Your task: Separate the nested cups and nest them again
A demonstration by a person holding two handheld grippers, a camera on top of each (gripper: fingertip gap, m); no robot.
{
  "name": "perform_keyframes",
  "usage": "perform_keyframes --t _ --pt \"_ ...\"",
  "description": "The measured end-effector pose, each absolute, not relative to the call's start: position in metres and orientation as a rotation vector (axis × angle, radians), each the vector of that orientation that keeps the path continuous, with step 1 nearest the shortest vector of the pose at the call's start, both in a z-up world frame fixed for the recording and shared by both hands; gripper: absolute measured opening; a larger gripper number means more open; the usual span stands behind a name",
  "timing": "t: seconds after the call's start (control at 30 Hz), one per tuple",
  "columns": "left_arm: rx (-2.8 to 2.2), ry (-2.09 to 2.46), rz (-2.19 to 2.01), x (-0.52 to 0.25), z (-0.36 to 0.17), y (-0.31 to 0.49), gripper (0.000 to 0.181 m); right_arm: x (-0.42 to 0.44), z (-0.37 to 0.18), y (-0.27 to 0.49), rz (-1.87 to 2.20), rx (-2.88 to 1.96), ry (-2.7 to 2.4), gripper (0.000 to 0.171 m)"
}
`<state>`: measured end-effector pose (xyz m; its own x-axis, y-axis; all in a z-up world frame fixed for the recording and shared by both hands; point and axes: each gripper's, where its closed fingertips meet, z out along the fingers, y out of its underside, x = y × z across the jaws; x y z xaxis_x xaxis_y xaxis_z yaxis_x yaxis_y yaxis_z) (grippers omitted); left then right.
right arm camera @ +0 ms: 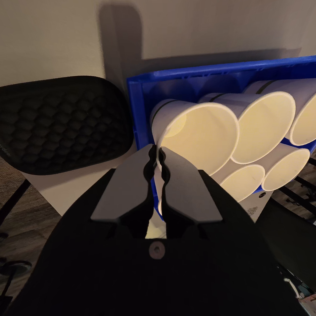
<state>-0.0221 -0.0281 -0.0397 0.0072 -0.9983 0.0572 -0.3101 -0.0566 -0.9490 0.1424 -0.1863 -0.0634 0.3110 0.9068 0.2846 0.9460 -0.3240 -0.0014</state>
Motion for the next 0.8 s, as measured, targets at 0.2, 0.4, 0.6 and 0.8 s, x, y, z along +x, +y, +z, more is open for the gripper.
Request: perform_keyframes --t 0.2,0.4,0.6,0.8 --pt "-1.484 1.413 -1.087 -0.0221 -0.0403 -0.0281 0.099 0.1430 -0.0678 -0.1875 -0.285 -2.428 -1.695 0.003" --pt "-1.486 1.417 -1.082 -0.0219 -0.0415 -0.0280 0.099 0.1416 -0.0702 -0.1879 -0.264 -2.442 -1.699 0.003" --pt "-1.486 1.416 -1.085 -0.0216 -0.0416 -0.0280 0.099 0.1385 -0.0673 -0.1902 -0.258 -2.442 -1.704 0.003" --pt "-1.481 1.420 -1.083 -0.0214 -0.0407 -0.0291 0.099 0.1398 -0.0700 -0.1896 -0.243 -2.460 -1.693 0.003"
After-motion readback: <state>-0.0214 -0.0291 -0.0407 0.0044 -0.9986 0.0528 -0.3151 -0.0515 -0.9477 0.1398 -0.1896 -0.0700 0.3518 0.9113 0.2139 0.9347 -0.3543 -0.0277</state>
